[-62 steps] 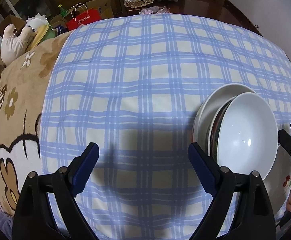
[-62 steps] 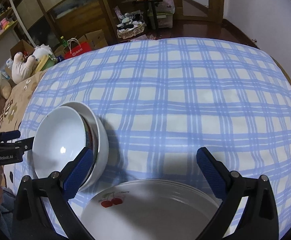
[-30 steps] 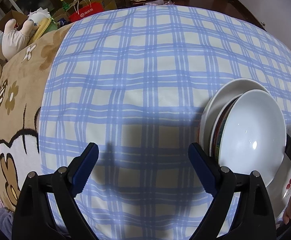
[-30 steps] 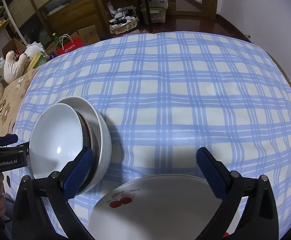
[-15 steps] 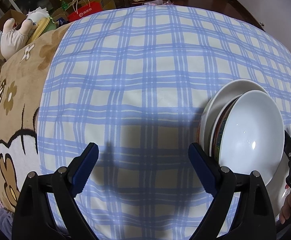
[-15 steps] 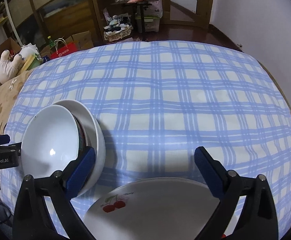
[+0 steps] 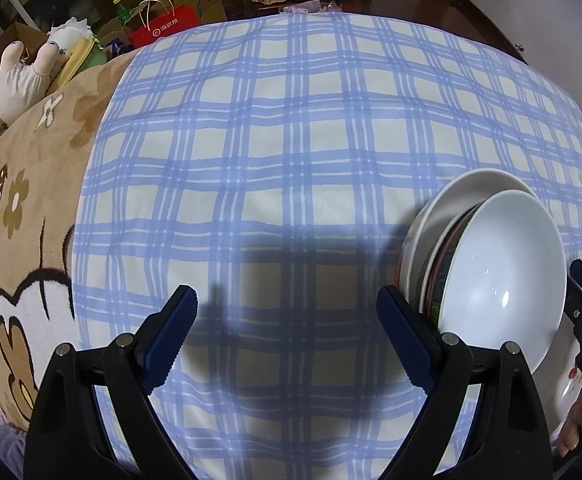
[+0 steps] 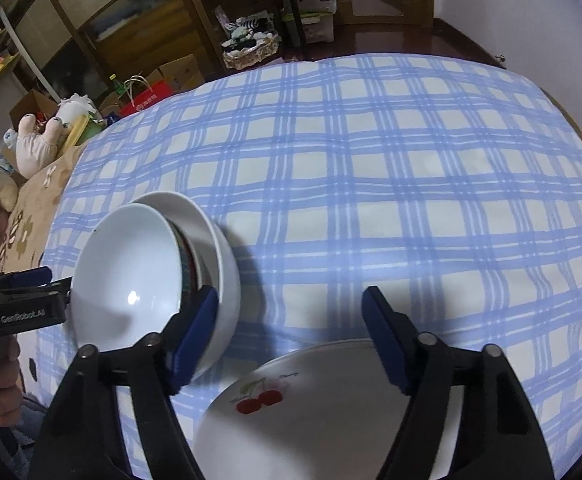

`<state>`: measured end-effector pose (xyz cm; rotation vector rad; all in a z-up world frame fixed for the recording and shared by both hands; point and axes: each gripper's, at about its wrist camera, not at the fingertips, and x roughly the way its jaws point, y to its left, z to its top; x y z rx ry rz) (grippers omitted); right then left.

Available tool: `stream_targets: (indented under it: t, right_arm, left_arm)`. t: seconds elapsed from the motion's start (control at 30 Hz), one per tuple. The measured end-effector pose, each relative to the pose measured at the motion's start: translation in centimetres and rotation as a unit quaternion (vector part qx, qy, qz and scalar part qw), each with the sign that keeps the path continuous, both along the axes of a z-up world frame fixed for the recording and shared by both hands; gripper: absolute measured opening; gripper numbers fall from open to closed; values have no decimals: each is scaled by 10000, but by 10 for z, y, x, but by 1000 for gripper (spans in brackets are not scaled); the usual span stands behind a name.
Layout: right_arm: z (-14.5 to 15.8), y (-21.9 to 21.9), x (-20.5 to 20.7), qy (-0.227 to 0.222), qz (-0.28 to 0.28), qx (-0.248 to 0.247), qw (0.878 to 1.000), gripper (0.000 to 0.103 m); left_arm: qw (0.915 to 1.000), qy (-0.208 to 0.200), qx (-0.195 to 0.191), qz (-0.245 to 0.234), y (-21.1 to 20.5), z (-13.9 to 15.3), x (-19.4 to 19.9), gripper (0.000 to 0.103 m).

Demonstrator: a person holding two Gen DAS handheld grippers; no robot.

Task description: Organize plates and bowls

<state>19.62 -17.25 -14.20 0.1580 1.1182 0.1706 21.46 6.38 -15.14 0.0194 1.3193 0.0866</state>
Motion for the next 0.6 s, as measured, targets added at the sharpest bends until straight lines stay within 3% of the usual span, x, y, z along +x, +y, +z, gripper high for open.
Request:
stream_targets:
  t: [0.5,0.6]
  right_arm:
    - [-2,2,-2,62,-135,-1,9999,75]
    - [-2,2,-1,99,-105,24,9999,70]
  left_arm:
    - [9999,-58,-70,92,1,-2,2,90]
    - [9999,-47,-82,133,1,-2,1,90]
